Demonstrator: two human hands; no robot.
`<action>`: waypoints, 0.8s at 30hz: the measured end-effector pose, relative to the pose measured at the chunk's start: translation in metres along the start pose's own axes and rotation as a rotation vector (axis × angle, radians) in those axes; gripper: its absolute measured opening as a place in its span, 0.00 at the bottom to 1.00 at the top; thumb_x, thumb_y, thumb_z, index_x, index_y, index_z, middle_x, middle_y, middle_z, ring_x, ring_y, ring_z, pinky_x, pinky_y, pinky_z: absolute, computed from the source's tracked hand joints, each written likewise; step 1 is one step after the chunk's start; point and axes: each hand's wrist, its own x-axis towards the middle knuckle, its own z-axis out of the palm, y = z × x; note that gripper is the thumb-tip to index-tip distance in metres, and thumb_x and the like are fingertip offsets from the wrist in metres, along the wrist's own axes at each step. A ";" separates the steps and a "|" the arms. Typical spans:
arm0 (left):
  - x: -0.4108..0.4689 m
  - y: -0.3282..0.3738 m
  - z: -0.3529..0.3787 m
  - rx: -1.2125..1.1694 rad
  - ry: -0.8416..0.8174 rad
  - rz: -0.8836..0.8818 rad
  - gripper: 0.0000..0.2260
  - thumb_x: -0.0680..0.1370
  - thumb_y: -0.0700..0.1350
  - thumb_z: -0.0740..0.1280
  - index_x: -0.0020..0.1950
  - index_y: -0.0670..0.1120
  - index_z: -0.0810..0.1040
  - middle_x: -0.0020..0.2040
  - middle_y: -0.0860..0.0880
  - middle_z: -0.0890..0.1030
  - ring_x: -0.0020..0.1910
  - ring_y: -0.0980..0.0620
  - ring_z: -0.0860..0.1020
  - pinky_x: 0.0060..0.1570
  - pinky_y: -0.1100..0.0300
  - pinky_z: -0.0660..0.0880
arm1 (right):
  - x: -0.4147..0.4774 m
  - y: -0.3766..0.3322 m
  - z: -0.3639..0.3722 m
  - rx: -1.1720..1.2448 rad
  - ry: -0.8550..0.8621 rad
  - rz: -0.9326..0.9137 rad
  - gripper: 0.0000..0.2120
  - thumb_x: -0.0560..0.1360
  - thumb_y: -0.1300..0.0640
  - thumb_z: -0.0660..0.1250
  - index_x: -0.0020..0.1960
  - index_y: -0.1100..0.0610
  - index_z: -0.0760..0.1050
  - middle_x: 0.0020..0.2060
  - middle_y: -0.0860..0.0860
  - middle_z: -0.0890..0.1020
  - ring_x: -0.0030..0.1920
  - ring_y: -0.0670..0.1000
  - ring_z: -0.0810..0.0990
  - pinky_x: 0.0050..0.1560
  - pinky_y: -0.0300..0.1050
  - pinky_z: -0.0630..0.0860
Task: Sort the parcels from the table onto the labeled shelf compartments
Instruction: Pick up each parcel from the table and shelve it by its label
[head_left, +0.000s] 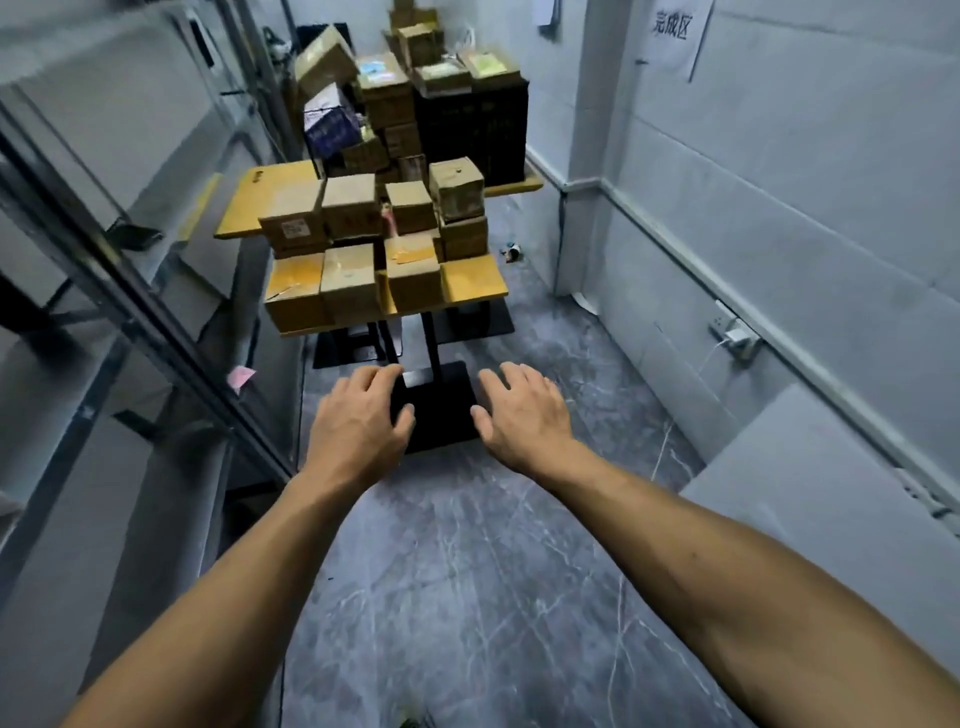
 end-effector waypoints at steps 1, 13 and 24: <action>0.013 0.000 0.003 -0.002 -0.004 0.006 0.23 0.79 0.52 0.63 0.73 0.48 0.68 0.66 0.46 0.74 0.63 0.43 0.72 0.60 0.47 0.69 | 0.010 0.003 0.001 0.000 -0.006 0.012 0.21 0.79 0.46 0.61 0.68 0.55 0.70 0.63 0.56 0.74 0.65 0.60 0.71 0.64 0.58 0.69; 0.198 -0.071 0.040 -0.015 -0.031 0.064 0.24 0.79 0.53 0.63 0.73 0.49 0.67 0.67 0.48 0.73 0.63 0.47 0.72 0.61 0.51 0.69 | 0.205 0.019 0.038 -0.032 -0.046 0.026 0.20 0.79 0.45 0.60 0.67 0.53 0.70 0.62 0.54 0.75 0.64 0.58 0.72 0.62 0.56 0.70; 0.350 -0.096 0.086 -0.061 -0.091 0.010 0.24 0.79 0.55 0.62 0.74 0.52 0.65 0.67 0.51 0.73 0.64 0.51 0.70 0.65 0.53 0.68 | 0.363 0.046 0.068 0.063 -0.044 -0.010 0.20 0.78 0.44 0.62 0.67 0.52 0.69 0.60 0.53 0.75 0.61 0.58 0.74 0.59 0.56 0.72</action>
